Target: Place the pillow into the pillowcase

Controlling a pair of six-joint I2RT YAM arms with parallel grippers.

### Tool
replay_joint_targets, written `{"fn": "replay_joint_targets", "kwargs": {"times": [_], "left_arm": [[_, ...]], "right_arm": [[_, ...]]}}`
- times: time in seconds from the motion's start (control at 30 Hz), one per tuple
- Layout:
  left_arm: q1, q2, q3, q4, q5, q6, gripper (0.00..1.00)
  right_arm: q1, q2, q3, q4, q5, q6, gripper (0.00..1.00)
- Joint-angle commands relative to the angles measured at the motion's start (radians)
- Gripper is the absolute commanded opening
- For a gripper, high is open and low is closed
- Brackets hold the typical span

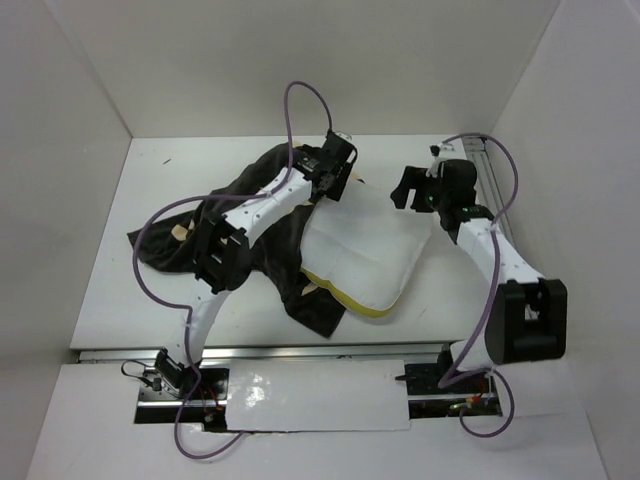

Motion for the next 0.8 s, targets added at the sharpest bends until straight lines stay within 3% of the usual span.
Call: {"fn": "replay_joint_targets", "kwargs": {"times": [0.0, 0.1, 0.2, 0.33, 0.37, 0.43, 0.47, 0.53, 0.63, 0.77], "left_arm": [[0.011, 0.044, 0.033, 0.023, -0.117, 0.032, 0.95], [0.031, 0.063, 0.033, 0.023, -0.117, 0.032, 0.91], [0.042, 0.088, 0.051, 0.023, -0.126, 0.009, 0.75], [0.052, 0.097, 0.076, 0.033, -0.126, -0.01, 0.63], [0.052, 0.097, 0.076, 0.047, -0.109, -0.01, 0.49], [0.052, 0.074, 0.065, 0.064, -0.1, -0.01, 0.33], [0.052, 0.065, 0.055, 0.064, -0.089, -0.01, 0.19], [0.052, 0.051, 0.055, 0.087, -0.08, -0.01, 0.03], [0.052, 0.024, 0.035, 0.099, -0.092, 0.002, 0.0], [0.052, -0.013, 0.024, 0.121, -0.059, 0.021, 0.0]], "right_arm": [[-0.037, 0.085, 0.093, 0.076, -0.177, -0.125, 0.86], [-0.049, 0.151, 0.103, 0.085, -0.201, -0.175, 0.86], [-0.002, 0.22, 0.127, 0.085, -0.189, -0.249, 0.89], [0.058, 0.353, 0.236, 0.027, -0.143, -0.355, 0.92], [0.078, 0.407, 0.297, -0.008, -0.129, -0.367, 0.92], [0.09, 0.444, 0.334, -0.021, -0.144, -0.378, 0.94], [0.091, 0.467, 0.334, 0.003, -0.144, -0.39, 0.94], [0.101, 0.482, 0.344, 0.026, -0.132, -0.4, 0.96], [0.101, 0.519, 0.344, 0.04, -0.173, -0.429, 0.99], [0.101, 0.624, 0.396, -0.031, -0.366, -0.452, 0.99]]}}
